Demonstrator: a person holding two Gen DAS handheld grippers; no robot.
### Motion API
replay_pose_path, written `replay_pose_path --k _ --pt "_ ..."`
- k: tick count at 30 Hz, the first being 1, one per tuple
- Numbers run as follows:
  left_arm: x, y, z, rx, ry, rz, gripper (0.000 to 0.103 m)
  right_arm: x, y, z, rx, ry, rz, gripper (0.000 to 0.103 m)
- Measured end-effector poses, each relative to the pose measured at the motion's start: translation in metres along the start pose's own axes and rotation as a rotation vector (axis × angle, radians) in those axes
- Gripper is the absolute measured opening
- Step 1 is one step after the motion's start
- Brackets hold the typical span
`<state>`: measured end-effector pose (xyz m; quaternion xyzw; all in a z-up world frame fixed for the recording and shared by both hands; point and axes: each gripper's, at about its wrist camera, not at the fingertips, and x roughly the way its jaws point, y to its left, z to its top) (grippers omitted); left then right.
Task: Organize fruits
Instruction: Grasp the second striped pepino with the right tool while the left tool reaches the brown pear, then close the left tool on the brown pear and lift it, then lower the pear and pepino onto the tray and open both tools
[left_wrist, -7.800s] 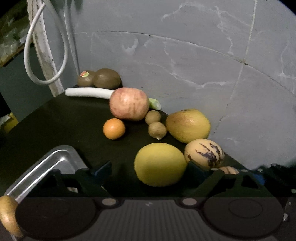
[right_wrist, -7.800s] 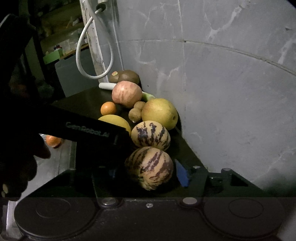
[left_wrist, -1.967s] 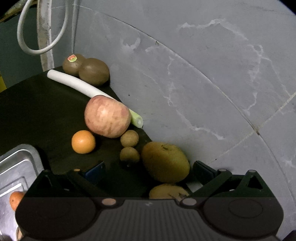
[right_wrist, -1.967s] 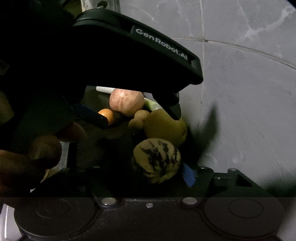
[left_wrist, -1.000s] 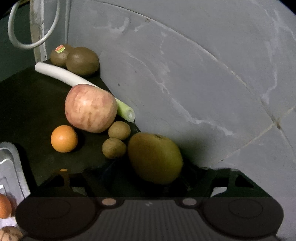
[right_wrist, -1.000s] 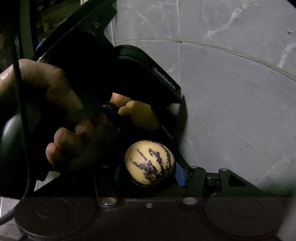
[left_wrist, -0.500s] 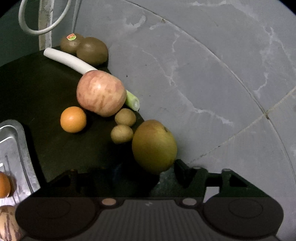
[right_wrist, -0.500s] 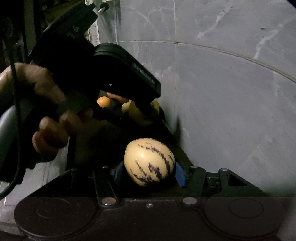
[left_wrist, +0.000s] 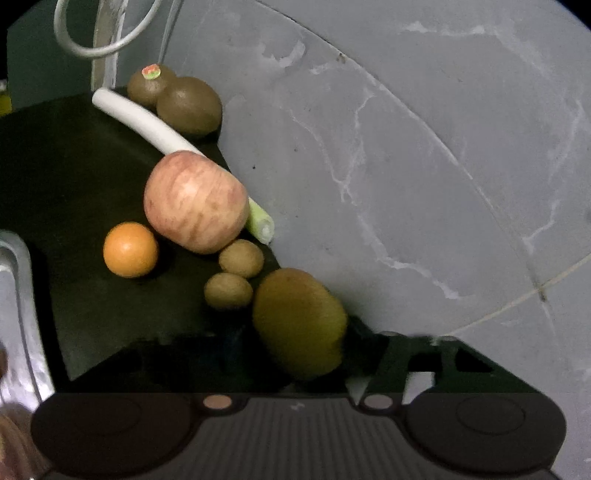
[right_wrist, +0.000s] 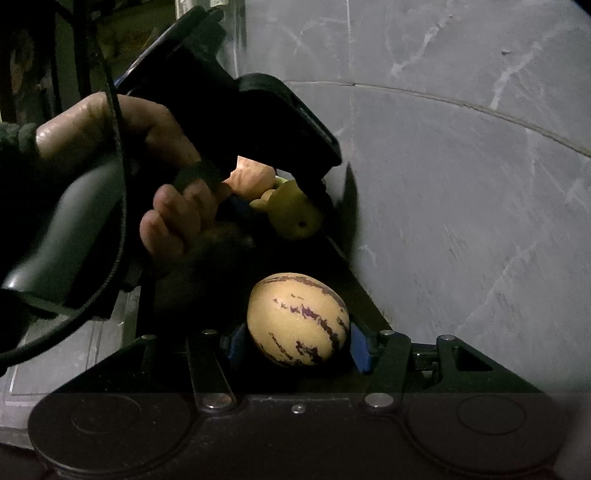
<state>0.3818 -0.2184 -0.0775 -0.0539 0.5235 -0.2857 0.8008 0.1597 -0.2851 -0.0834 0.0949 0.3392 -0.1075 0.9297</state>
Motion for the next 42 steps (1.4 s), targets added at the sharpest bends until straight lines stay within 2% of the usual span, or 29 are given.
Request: replay_pose_path --k 6,15,21,27,34,42 --pt "-0.009 -0.004 -0.012 0.045 -0.001 0.026 0.058 -0.006 -0.002 -0.009 0.003 -0.001 0.002 0.057" --pt "-0.047 0.002 -0.049 0.058 0.016 -0.051 0.058 -0.025 -0.003 -0.017 -0.008 0.009 0.026 0.057" --pt "-0.076 0.020 -0.080 -0.004 0.036 -0.070 0.058 -0.046 0.002 -0.027 -0.026 0.027 0.022 0.057" --pt "-0.121 0.035 -0.099 -0.063 -0.020 -0.086 0.058 -0.064 0.012 -0.023 -0.030 0.004 0.027 0.057" --pt "-0.178 0.067 -0.112 -0.123 -0.109 -0.039 0.058 -0.077 0.042 -0.008 -0.094 -0.044 0.083 0.057" --pt "-0.222 0.116 -0.133 -0.201 -0.179 0.113 0.058 -0.057 0.081 0.002 -0.139 -0.028 0.208 0.057"
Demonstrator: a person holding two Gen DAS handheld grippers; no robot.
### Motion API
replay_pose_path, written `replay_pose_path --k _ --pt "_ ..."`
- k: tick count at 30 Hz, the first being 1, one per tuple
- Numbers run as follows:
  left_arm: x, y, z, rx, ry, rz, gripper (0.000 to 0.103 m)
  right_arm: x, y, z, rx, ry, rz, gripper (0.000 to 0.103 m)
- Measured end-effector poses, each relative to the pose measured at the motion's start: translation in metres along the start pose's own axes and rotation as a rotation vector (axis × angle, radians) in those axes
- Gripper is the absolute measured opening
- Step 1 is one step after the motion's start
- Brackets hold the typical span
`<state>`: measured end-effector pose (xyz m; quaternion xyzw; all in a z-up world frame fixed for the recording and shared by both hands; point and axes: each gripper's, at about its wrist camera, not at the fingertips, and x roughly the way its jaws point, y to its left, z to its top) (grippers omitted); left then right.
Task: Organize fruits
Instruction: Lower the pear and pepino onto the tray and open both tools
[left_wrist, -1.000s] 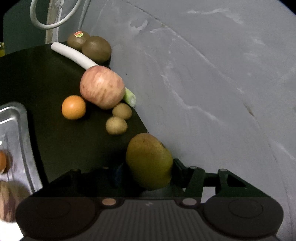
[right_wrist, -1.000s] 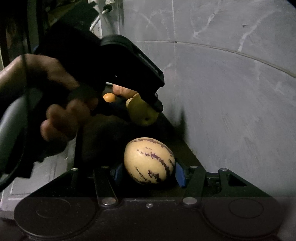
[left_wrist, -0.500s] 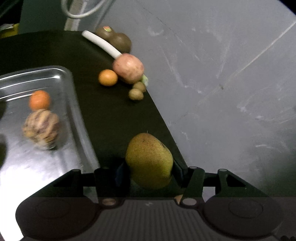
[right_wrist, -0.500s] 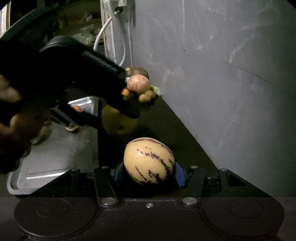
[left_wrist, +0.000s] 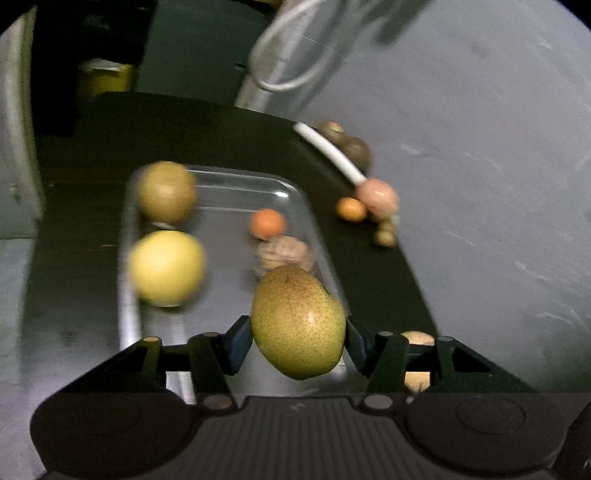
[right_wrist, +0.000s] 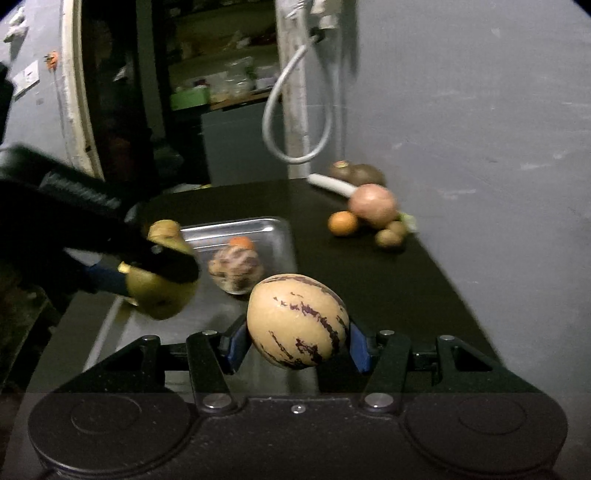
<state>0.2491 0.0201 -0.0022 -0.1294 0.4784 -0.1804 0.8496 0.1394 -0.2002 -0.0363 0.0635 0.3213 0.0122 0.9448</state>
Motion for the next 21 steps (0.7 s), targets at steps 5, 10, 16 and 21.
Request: replay_pose_path --k 5,10,16,21 --pt "-0.007 0.029 -0.005 -0.040 -0.015 0.067 0.058 0.016 0.020 0.004 -0.027 0.021 0.057 0.057" --pt "0.000 0.041 -0.012 -0.049 -0.023 0.107 0.058 0.034 0.035 0.005 -0.074 0.033 0.088 0.057" --pt "0.005 0.039 -0.016 -0.011 -0.031 0.115 0.058 0.042 0.043 0.002 -0.109 0.044 0.094 0.057" --pt "0.008 0.038 -0.019 -0.006 -0.021 0.117 0.058 0.045 0.044 -0.001 -0.110 0.053 0.083 0.057"
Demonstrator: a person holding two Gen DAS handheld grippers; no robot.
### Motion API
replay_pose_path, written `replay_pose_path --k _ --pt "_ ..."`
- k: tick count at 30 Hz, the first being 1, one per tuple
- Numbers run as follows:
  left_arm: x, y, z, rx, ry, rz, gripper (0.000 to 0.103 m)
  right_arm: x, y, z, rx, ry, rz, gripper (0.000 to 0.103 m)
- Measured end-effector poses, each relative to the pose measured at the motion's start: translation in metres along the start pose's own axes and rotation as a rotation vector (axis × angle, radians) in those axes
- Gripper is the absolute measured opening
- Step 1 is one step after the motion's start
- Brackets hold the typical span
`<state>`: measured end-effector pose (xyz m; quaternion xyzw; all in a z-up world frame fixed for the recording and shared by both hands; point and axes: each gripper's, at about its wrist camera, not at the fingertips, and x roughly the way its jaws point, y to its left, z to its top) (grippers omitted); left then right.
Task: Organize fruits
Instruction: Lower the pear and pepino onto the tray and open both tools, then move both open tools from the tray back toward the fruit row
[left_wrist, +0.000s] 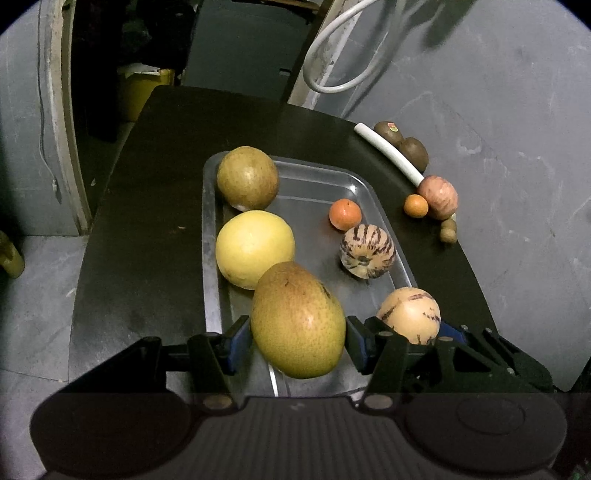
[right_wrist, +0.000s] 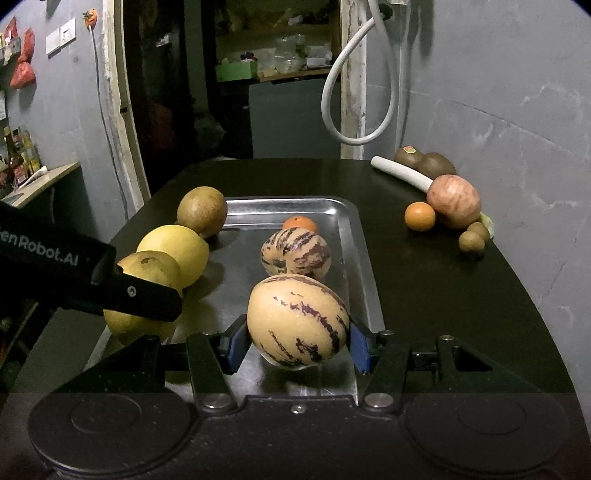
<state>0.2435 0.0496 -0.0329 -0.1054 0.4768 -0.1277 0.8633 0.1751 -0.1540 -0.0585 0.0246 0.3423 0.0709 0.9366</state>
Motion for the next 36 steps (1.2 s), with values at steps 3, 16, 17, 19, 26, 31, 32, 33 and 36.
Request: replay_pose_path --k 3,16,17,19,26,31,32,33,36 --pt "0.001 0.000 -0.001 0.003 0.010 0.005 0.058 0.001 0.000 0.000 -0.001 0.001 -0.004 0.057" --pt "0.003 -0.002 -0.010 0.069 0.071 0.030 0.063 -0.002 0.000 -0.003 0.008 0.024 -0.025 0.075" --pt "0.000 -0.003 -0.010 0.072 0.071 0.028 0.065 -0.005 0.000 -0.002 0.016 0.019 -0.030 0.077" --pt "-0.007 -0.003 -0.011 0.075 0.070 0.017 0.068 -0.016 -0.001 -0.002 0.027 0.011 -0.045 0.081" --pt "-0.047 -0.004 -0.018 0.138 0.025 0.024 0.095 -0.066 -0.002 -0.003 0.052 -0.026 -0.089 0.102" --pt "-0.068 -0.008 -0.033 0.232 0.031 0.025 0.102 -0.098 -0.006 -0.014 0.077 0.021 -0.098 0.102" --pt "-0.070 -0.009 -0.037 0.255 0.043 0.022 0.102 -0.104 -0.007 -0.018 0.079 0.034 -0.103 0.102" --pt "-0.072 -0.011 -0.042 0.280 0.056 0.017 0.103 -0.108 -0.008 -0.021 0.080 0.047 -0.111 0.102" --pt "-0.071 -0.018 -0.053 0.351 0.098 0.010 0.103 -0.118 -0.014 -0.032 0.093 0.102 -0.151 0.102"
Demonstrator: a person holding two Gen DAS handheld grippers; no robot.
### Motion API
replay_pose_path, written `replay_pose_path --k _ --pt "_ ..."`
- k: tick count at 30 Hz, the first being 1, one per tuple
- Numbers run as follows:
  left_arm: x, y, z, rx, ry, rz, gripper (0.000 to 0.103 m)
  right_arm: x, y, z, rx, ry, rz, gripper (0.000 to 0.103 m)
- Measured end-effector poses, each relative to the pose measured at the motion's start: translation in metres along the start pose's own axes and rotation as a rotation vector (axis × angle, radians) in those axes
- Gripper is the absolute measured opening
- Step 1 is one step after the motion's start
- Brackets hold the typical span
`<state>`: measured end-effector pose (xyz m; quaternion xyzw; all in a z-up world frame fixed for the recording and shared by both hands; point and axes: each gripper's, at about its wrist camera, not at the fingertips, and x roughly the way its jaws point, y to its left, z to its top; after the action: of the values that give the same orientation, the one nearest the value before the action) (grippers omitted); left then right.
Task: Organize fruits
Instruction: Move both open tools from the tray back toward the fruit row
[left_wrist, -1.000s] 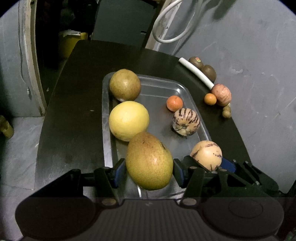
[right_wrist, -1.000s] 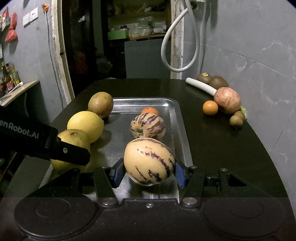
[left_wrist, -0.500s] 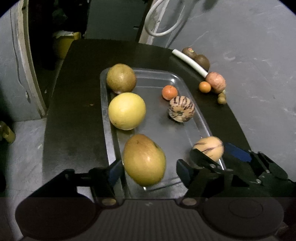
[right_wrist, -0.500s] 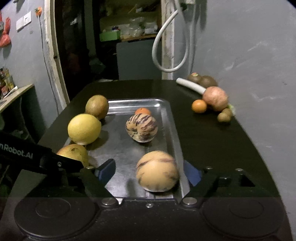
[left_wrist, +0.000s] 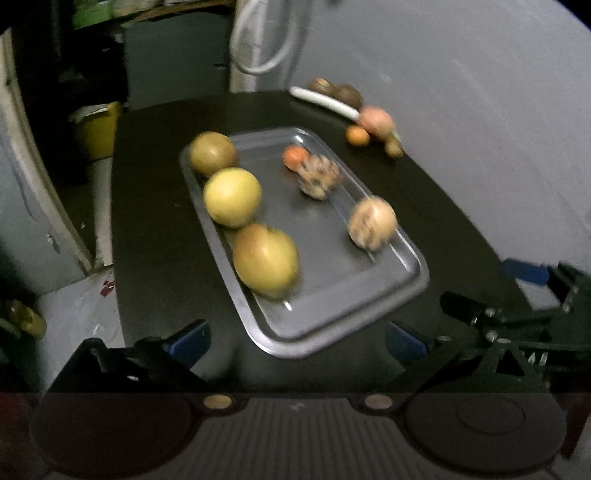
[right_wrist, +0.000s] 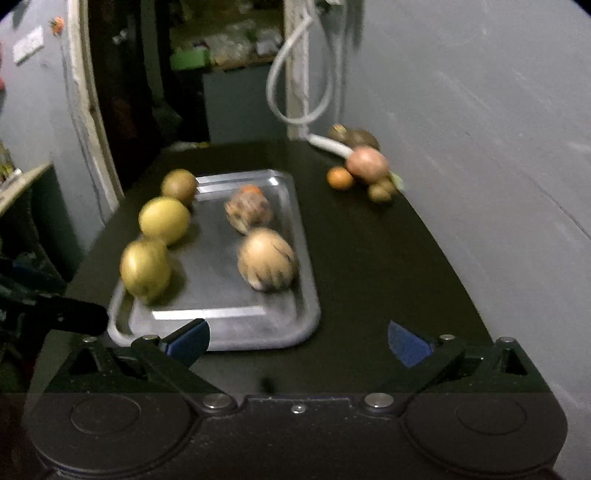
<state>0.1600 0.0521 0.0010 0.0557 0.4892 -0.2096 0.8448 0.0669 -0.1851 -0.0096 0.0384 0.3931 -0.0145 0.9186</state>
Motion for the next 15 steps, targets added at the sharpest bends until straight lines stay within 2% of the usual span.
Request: replay_pose_path --k 7,15 --pt "0.012 -0.020 -0.003 0.078 0.060 -0.025 0.103 -0.007 -0.026 -0.021 0.078 0.083 -0.101 0.102" --pt "0.026 -0.055 0.013 0.170 0.063 -0.045 0.103 -0.010 -0.051 -0.026 0.137 0.073 -0.186 0.102"
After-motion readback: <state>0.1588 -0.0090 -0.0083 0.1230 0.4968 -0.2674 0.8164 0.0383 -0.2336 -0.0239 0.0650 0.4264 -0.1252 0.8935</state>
